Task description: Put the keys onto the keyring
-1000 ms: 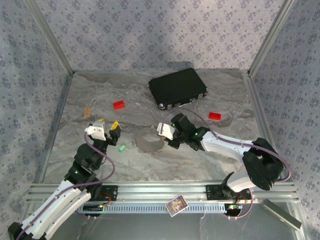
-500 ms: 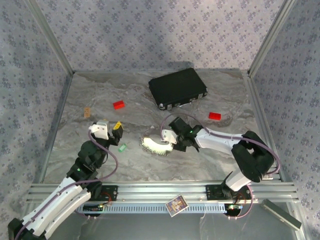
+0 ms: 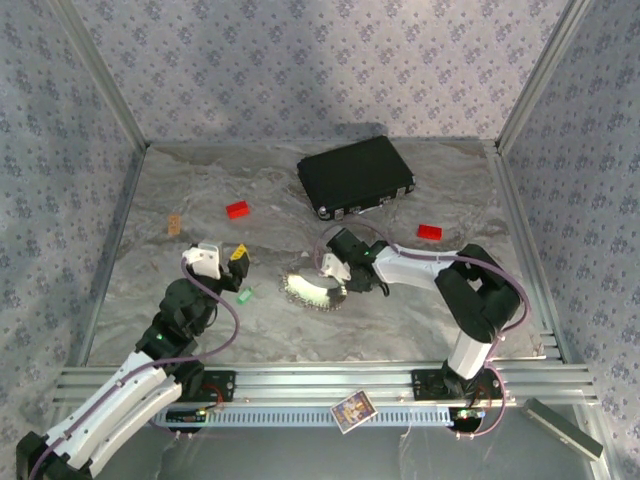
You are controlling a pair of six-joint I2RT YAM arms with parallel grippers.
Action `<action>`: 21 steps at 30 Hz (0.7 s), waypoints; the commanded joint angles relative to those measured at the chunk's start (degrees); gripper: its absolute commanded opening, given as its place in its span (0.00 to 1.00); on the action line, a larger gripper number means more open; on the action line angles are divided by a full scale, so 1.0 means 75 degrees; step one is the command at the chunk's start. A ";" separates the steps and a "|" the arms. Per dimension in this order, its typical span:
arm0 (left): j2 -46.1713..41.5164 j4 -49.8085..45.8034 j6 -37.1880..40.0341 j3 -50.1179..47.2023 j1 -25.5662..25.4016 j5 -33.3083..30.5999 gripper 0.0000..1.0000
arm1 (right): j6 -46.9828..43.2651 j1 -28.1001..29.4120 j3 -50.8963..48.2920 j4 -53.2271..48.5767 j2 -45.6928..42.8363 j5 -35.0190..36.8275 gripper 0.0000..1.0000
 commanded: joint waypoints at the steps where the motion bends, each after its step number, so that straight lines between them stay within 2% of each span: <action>1: 0.0143 0.0108 -0.0065 0.0201 0.0039 0.0224 0.62 | -0.0017 -0.0141 0.0266 -0.0126 0.0162 0.0796 0.28; 7: 0.0774 -0.0074 -0.0070 0.0522 0.0055 0.0640 0.63 | 0.0228 -0.0328 0.0232 -0.0067 -0.0587 0.1209 0.34; 10: 0.1310 -0.0040 -0.0130 0.0716 0.0068 0.1030 0.65 | 0.0736 -0.0451 -0.0025 0.0277 -0.1562 0.0709 0.34; 13: 0.1886 -0.0023 -0.0289 0.0941 0.0061 0.1349 0.67 | 0.1574 -0.0557 -0.0600 0.1004 -0.2807 -0.0224 0.34; 18: 0.2820 -0.0075 -0.0592 0.1306 0.0072 0.1630 0.68 | 0.3663 -0.0563 -0.2031 0.2694 -0.4518 -0.1993 0.35; 21: 0.3283 -0.0386 -0.0984 0.1581 0.0071 0.1646 0.68 | 0.5624 -0.0315 -0.2578 0.3219 -0.4781 -0.2193 0.36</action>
